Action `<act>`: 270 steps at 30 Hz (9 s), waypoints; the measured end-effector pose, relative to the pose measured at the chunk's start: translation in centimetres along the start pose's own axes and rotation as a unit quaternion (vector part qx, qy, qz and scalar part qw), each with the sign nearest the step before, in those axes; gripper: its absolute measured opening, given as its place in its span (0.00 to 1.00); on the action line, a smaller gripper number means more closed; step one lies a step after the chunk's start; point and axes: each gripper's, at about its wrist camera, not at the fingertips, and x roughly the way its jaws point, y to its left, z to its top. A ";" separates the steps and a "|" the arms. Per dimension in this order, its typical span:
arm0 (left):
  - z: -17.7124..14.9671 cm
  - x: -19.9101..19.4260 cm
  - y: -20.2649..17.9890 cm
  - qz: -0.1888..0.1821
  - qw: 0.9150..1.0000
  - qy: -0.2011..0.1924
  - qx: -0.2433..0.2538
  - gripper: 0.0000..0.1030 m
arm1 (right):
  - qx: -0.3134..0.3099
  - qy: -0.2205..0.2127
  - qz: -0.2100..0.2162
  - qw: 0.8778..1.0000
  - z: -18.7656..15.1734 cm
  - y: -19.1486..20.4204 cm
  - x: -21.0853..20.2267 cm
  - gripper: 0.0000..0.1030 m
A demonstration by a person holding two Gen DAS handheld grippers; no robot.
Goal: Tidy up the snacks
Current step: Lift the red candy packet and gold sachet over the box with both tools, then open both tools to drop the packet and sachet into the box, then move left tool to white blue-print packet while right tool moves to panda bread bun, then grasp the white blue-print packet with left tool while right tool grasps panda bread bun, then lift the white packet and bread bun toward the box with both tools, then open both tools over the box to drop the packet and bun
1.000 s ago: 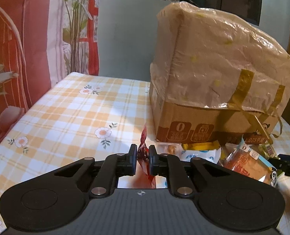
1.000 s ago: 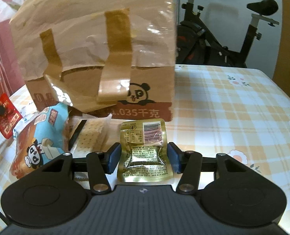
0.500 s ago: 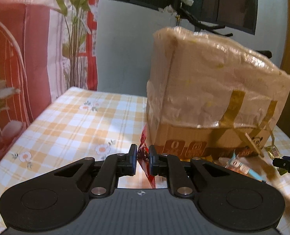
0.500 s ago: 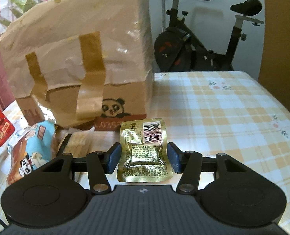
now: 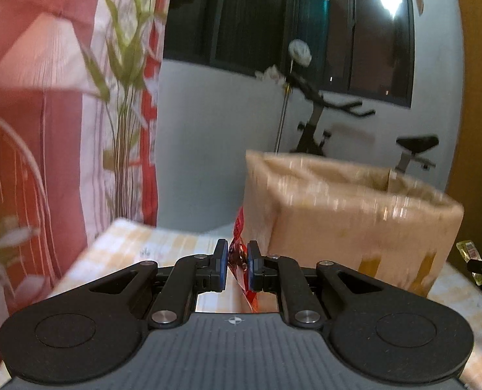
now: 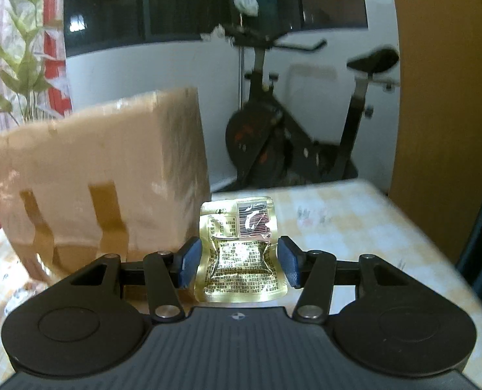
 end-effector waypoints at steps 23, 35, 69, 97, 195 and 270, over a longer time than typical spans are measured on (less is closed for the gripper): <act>8.6 8.6 -8.2 -0.101 0.993 -0.038 0.039 0.12 | -0.075 -0.062 0.133 0.986 12.3 9.9 6.1 0.53; 7.1 10.3 -6.5 -0.097 0.994 0.011 0.042 0.45 | -0.076 -0.005 0.143 0.987 10.9 11.3 7.0 0.56; 0.9 0.8 -2.7 -0.068 0.997 0.042 -0.014 0.54 | -0.026 -0.030 0.128 0.991 4.2 10.0 -1.3 0.59; -7.5 2.0 -1.3 -0.044 0.986 0.151 -0.048 0.54 | -0.126 0.130 0.190 0.965 -4.9 14.5 0.7 0.80; -7.2 -1.7 -1.6 -0.041 0.994 0.099 -0.010 0.50 | -0.112 0.077 0.239 0.961 -4.6 15.1 -2.7 0.71; -1.5 1.1 -2.3 -0.070 0.995 0.064 -0.001 0.64 | -0.044 -0.044 0.159 0.985 3.7 13.0 -2.1 0.77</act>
